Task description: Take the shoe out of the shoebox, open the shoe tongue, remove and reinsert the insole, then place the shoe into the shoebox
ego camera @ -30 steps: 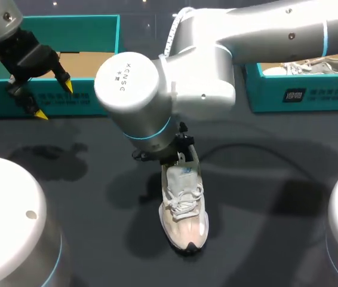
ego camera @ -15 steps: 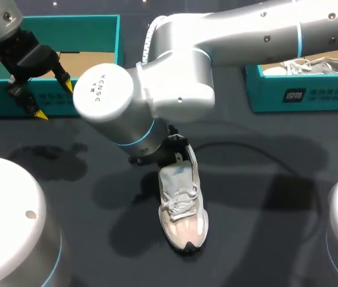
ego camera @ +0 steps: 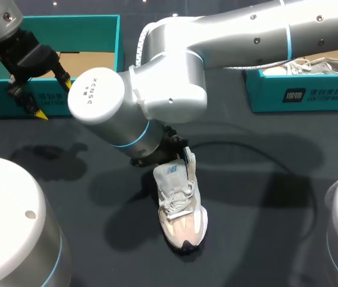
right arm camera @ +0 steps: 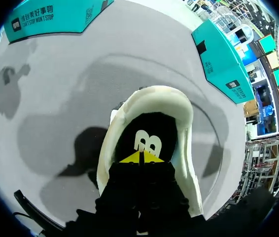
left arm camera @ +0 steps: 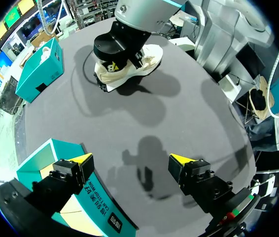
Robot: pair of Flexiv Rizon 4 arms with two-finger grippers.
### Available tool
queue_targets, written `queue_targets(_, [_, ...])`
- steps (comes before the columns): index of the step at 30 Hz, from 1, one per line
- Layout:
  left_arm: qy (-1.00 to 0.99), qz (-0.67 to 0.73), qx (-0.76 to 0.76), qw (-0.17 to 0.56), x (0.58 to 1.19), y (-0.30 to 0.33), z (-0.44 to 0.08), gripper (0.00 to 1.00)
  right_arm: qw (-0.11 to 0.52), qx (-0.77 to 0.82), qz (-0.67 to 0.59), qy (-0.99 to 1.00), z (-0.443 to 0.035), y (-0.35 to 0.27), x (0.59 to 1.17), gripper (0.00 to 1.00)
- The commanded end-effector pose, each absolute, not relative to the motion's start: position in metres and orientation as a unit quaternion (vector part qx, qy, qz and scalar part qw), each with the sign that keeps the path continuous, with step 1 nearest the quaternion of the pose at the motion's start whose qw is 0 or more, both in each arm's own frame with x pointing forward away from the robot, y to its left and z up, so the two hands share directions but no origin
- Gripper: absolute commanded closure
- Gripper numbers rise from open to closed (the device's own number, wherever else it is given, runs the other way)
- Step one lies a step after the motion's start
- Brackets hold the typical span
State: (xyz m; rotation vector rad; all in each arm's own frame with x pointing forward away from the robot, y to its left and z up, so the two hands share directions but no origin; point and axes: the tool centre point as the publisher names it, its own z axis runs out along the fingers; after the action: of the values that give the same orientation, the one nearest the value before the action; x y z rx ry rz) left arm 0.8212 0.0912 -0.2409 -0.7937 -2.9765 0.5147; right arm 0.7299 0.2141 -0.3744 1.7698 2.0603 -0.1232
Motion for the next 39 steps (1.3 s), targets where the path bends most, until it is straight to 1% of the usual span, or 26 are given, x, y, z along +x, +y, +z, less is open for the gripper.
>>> queue_targets(1, [-0.953, 0.164, -0.255, 0.01, 0.822, 0.091, -0.241, 0.0, 0.21, 0.76, 0.016, 0.615, -0.362, 0.206, 0.722, 1.0])
queue_targets(7, [-0.953, 0.164, -0.255, 0.01, 0.822, 0.091, -0.241, 0.0, 0.219, 0.754, 0.033, 0.618, -0.345, 0.206, 0.718, 1.0])
queue_targets(13, [-0.953, 0.164, -0.255, 0.01, 0.822, 0.091, -0.241, 0.0, 0.216, 0.754, 0.037, 0.619, -0.347, 0.2, 0.724, 1.0])
queue_targets(23, [-0.953, 0.164, -0.255, 0.01, 0.822, 0.091, -0.241, 0.0, 0.186, 0.749, 0.036, 0.635, -0.375, 0.198, 0.739, 1.0])
queue_targets(34, [-0.953, 0.164, -0.255, 0.01, 0.822, 0.091, -0.241, 0.0, 0.143, 0.749, 0.024, 0.646, -0.405, 0.202, 0.733, 1.0])
queue_targets(35, [-0.953, 0.164, -0.255, 0.01, 0.822, 0.091, -0.241, 0.0, 0.143, 0.749, 0.024, 0.646, -0.403, 0.202, 0.731, 1.0])
queue_targets(39, [-0.953, 0.164, -0.255, 0.01, 0.822, 0.091, -0.241, 0.0, 0.18, 0.745, 0.035, 0.642, -0.374, 0.202, 0.727, 1.0])
